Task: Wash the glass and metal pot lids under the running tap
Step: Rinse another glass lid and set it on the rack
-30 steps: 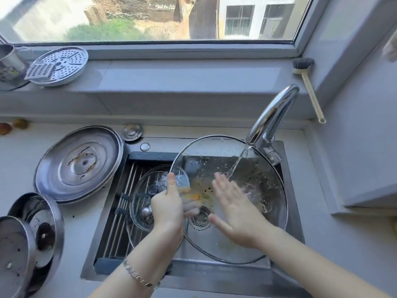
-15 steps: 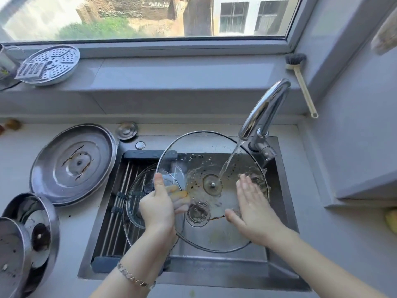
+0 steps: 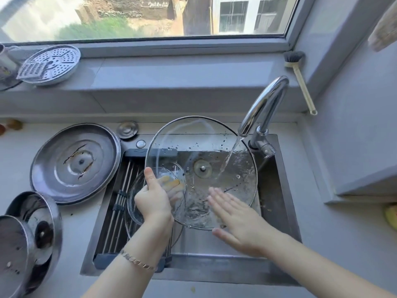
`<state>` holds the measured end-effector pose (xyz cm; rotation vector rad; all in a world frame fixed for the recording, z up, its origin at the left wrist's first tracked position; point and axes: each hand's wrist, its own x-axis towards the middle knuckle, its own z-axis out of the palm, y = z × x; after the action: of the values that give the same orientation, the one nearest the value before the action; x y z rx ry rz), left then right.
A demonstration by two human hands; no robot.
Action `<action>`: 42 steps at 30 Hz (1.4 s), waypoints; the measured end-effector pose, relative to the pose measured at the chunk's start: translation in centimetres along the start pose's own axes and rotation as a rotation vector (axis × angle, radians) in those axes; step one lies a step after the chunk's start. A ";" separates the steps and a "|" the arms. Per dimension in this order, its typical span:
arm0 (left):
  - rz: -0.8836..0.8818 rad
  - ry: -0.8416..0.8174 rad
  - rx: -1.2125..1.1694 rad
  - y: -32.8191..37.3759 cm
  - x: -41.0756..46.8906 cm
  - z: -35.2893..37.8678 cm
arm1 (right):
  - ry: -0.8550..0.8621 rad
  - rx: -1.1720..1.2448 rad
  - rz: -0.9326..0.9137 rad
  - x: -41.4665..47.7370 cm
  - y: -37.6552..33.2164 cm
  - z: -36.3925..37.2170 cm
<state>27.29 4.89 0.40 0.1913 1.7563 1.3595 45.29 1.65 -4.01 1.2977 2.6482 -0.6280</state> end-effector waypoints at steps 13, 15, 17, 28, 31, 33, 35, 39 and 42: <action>-0.056 -0.113 0.147 -1.0 -0.5 -0.7 | 0.102 0.056 0.384 2.5 3.7 -0.4; -0.085 -0.168 0.198 -1.5 -1.4 -0.8 | 0.148 0.059 0.480 3.9 3.9 -1.1; -0.130 -0.228 0.231 -2.0 -2.3 -0.6 | 0.214 0.061 0.556 5.4 4.1 -2.0; -0.200 -0.277 0.282 -2.1 -3.0 0.2 | 0.173 0.092 0.152 6.8 2.2 -2.1; -0.156 -0.290 0.306 -1.8 -2.9 0.4 | 0.177 0.106 0.213 6.9 2.1 -2.3; -0.121 -0.276 0.326 -1.6 -3.1 0.4 | 0.137 0.125 0.059 6.8 0.0 -1.8; -0.106 -0.276 0.335 -1.5 -3.0 0.3 | 0.125 0.086 0.003 6.5 -0.1 -1.5; -0.132 -0.284 0.252 -1.4 -1.9 -0.5 | 0.141 0.046 0.349 5.2 5.2 -1.9; -0.091 -0.254 0.236 -1.2 -0.8 -1.1 | 0.189 0.010 0.508 3.8 6.4 -1.3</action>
<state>27.42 3.15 -0.22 0.3915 1.6841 1.0126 47.94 8.42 -5.94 2.0156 2.2875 -0.4582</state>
